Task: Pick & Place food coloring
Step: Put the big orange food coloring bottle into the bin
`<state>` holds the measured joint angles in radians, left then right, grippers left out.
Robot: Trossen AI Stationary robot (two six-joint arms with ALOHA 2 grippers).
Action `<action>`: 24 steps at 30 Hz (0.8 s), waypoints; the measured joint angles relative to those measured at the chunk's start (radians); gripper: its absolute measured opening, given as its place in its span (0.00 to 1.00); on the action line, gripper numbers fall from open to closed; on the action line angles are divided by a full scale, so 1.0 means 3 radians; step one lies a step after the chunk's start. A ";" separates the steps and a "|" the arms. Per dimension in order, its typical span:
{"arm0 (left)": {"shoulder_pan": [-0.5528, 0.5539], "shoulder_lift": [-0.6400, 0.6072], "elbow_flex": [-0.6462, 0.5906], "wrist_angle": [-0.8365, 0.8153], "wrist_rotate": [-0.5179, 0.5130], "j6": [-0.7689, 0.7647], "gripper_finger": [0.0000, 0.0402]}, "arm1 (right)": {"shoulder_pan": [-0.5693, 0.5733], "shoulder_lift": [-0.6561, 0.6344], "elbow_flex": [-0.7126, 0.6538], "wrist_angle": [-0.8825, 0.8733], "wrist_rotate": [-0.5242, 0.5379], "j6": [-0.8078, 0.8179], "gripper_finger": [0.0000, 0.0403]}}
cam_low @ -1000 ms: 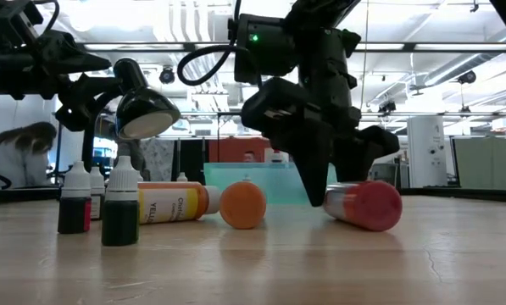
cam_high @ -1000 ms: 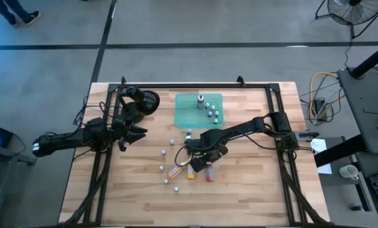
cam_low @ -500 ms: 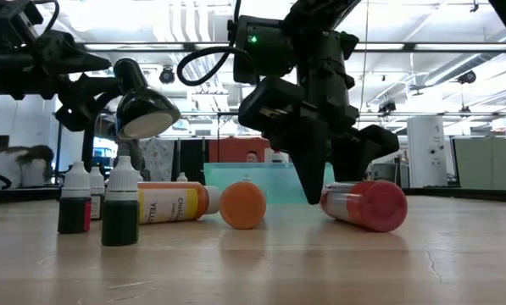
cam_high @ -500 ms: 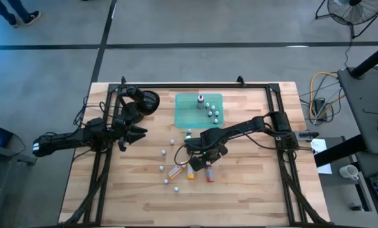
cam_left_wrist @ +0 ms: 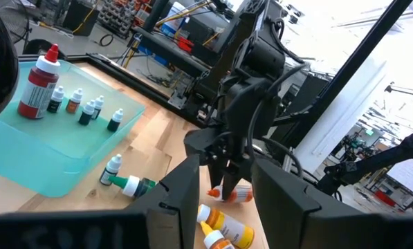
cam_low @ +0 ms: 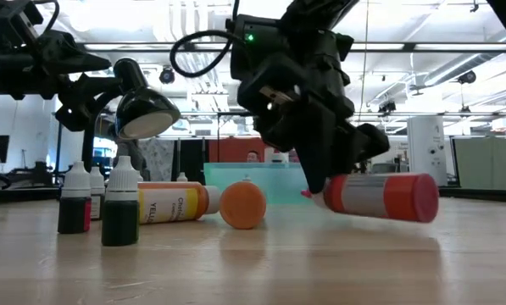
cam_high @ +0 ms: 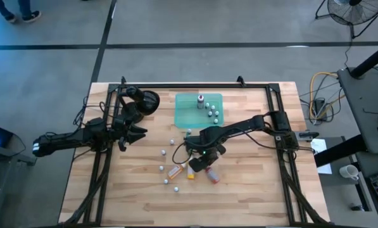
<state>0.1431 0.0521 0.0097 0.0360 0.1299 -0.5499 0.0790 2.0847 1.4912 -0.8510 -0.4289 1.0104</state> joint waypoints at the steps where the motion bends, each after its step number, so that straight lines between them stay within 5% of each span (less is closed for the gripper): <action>1: 0.0000 0.0000 0.0000 -0.0001 -0.0001 0.0000 0.26 | -0.0009 -0.0001 0.0020 -0.0008 -0.0001 -0.0038 0.23; 4: 0.0000 0.0000 0.0000 -0.0001 -0.0001 -0.0001 0.26 | -0.0024 -0.0001 0.0104 -0.0017 0.0087 -0.0158 0.23; 8: 0.0003 0.0000 0.0000 0.0000 -0.0001 -0.0001 0.26 | -0.0024 -0.0068 0.0273 -0.0021 0.0626 -0.0353 0.23; 15: 0.0002 0.0001 0.0001 0.0000 0.0000 -0.0001 0.26 | 0.0196 -0.0413 0.0392 0.0063 0.2564 -0.0848 0.23; 19: 0.0002 0.0001 0.0001 0.0000 0.0000 0.0000 0.26 | 0.0430 -0.0508 0.0284 0.0096 0.3442 -0.0596 0.23; 24: 0.0002 0.0001 0.0000 0.0000 -0.0001 -0.0001 0.26 | 0.0661 -0.0513 0.0037 0.0098 0.4052 0.0305 0.23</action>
<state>0.1436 0.0523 0.0097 0.0360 0.1296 -0.5502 0.2773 1.9308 1.5024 -0.8216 0.7867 1.1017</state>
